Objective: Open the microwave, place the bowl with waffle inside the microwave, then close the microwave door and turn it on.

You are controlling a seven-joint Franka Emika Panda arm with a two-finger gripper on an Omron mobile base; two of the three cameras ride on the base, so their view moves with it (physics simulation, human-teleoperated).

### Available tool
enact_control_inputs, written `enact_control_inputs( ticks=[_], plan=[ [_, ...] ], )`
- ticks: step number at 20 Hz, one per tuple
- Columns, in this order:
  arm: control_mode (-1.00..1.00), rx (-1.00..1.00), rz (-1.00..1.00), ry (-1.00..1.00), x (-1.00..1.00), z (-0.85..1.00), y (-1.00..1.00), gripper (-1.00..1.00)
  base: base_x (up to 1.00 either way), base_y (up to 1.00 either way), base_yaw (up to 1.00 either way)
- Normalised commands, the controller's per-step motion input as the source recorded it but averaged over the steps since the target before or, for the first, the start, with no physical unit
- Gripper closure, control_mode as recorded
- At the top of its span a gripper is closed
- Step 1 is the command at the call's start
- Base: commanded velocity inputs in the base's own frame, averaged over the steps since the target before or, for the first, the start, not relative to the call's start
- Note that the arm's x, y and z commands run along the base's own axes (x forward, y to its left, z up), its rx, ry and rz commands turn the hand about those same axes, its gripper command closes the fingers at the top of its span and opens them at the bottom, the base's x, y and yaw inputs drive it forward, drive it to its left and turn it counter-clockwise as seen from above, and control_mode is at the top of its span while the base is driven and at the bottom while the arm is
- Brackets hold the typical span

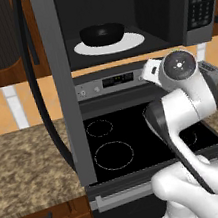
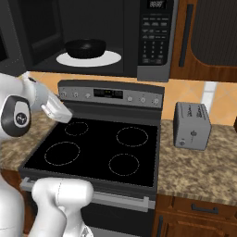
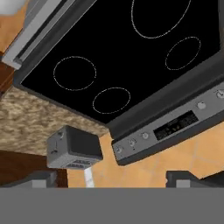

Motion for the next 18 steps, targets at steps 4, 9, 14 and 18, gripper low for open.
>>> enact_control_inputs(
  ticks=[4, 9, 14, 18],
  plan=[
    [-1.0, -0.51, -0.12, 0.03, 0.0, -0.34, -0.14, 1.0, 0.0, 0.0, 0.0],
    [-1.0, -0.22, -0.06, -0.17, 0.0, -0.46, -0.1, 1.0, 0.0, 0.0, 0.0],
    [-1.0, -0.01, 0.0, -0.35, 0.0, -0.19, 0.16, 1.0, 0.0, 0.0, 0.0],
    [-1.0, 0.0, 0.0, -0.36, 0.0, -0.08, 0.29, 1.0, 0.0, 0.0, 0.0]
  ],
)
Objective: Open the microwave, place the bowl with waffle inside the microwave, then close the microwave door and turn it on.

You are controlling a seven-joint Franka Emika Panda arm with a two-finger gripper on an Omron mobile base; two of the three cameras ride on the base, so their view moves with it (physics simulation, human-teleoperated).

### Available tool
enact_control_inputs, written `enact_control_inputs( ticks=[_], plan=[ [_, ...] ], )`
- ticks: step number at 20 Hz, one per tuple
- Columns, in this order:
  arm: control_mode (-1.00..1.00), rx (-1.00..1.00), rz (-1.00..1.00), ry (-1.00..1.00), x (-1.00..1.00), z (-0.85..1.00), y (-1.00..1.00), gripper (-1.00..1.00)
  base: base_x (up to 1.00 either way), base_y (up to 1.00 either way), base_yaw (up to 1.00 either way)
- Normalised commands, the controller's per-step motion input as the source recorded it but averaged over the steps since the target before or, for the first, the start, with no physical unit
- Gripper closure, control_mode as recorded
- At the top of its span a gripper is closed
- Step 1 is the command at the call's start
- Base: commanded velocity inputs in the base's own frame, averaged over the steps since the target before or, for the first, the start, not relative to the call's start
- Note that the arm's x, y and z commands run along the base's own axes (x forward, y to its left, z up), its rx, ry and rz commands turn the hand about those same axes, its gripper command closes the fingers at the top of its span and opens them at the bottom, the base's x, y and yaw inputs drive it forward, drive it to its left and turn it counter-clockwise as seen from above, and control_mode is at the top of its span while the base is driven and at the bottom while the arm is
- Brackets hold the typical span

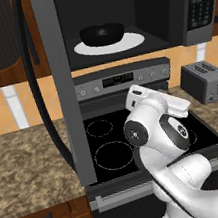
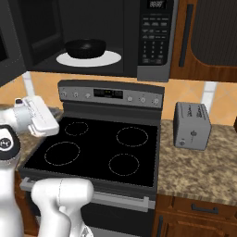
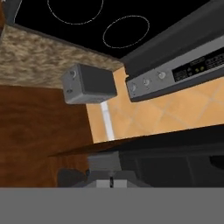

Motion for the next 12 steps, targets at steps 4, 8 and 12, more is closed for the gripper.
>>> enact_control_inputs(
  ticks=[4, 8, 12],
  plan=[
    [-1.0, 0.0, 0.0, -0.35, 0.0, -0.12, 0.45, 1.0, 0.0, 0.0, 0.0],
    [-1.0, -0.03, 0.0, -0.25, -0.03, -0.16, 0.67, 1.0, 0.0, 0.0, 0.0],
    [-1.0, -0.03, 0.0, -0.18, -0.18, -0.04, 0.71, 1.0, 0.0, 0.0, 0.0]
  ],
)
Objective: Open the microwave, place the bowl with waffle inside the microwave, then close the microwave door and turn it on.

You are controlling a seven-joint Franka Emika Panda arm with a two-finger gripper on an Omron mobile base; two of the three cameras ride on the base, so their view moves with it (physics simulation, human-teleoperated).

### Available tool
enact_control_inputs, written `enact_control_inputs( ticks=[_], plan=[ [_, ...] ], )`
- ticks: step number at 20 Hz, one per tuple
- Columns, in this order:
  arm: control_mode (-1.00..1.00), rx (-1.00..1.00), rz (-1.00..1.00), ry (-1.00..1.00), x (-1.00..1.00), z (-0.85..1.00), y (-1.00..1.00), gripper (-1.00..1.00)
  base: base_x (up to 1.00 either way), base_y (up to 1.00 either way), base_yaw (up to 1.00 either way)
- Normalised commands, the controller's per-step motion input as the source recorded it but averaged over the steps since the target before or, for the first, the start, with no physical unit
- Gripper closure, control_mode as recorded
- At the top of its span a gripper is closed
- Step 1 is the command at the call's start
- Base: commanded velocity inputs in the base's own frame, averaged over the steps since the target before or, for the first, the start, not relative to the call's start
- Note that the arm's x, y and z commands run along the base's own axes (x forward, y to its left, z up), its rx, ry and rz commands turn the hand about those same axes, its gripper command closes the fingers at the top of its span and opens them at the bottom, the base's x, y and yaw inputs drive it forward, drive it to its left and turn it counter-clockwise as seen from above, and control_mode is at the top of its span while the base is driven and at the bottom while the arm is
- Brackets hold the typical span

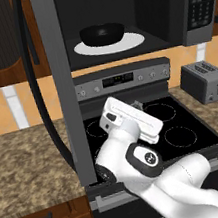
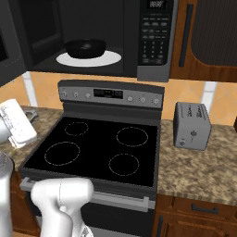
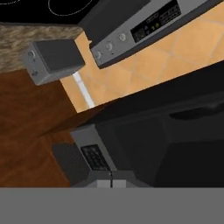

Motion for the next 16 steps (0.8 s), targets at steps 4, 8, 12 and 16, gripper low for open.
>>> enact_control_inputs(
  ticks=[4, 8, 12, 16],
  plan=[
    [-1.0, -0.04, 0.0, -0.11, -0.02, 0.0, 0.7, 1.0, 0.0, 0.0, 0.0],
    [-1.0, -0.05, 0.0, -0.2, 0.0, 0.0, 0.62, 1.0, 0.0, 0.0, 0.0],
    [-1.0, -0.05, 0.0, -0.21, -0.14, 0.0, 0.65, 1.0, 0.0, 0.0, 0.0],
    [-1.0, -0.11, 0.0, -0.24, -0.35, 0.0, 0.82, 1.0, 0.0, 0.0, 0.0]
  ],
)
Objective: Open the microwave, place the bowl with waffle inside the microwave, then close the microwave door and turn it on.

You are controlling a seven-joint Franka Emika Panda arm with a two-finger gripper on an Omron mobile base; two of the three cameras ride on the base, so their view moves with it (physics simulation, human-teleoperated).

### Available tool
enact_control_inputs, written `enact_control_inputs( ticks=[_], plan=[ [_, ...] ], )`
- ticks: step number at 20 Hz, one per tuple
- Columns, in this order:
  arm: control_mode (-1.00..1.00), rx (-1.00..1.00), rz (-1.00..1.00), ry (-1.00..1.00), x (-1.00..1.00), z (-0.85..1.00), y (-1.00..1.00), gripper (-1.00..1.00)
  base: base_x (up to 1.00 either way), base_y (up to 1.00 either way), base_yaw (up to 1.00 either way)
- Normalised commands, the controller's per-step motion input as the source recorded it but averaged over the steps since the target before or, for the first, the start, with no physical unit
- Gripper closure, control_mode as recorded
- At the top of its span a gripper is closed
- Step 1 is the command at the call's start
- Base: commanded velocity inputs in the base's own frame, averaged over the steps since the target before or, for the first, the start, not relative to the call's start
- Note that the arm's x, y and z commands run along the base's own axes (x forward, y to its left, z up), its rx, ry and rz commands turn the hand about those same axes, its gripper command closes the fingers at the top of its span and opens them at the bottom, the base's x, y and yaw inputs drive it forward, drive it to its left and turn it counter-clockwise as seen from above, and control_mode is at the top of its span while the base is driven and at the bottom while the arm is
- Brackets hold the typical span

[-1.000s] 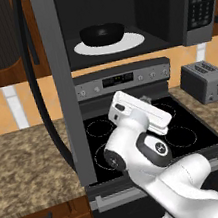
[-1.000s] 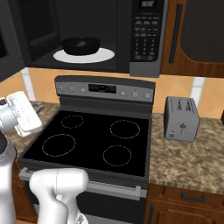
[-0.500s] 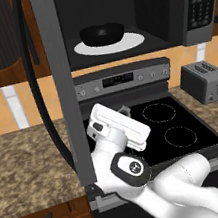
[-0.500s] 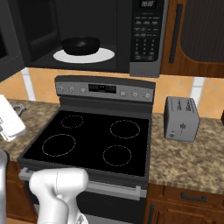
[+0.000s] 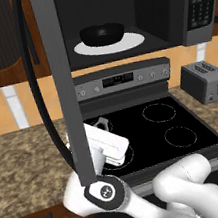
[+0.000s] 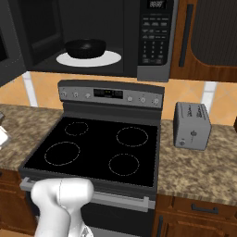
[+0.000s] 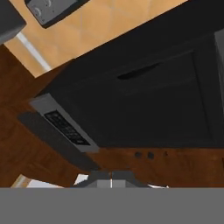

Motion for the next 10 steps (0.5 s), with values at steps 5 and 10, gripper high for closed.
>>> enact_control_inputs(
  ticks=[5, 10],
  plan=[
    [-1.0, -0.14, 0.0, -0.28, -0.44, 0.0, 0.88, 1.0, 0.0, 0.0, 0.0],
    [-1.0, -0.1, 0.0, -0.26, -0.37, 0.0, 0.82, 1.0, 0.0, 0.0, 0.0]
  ],
)
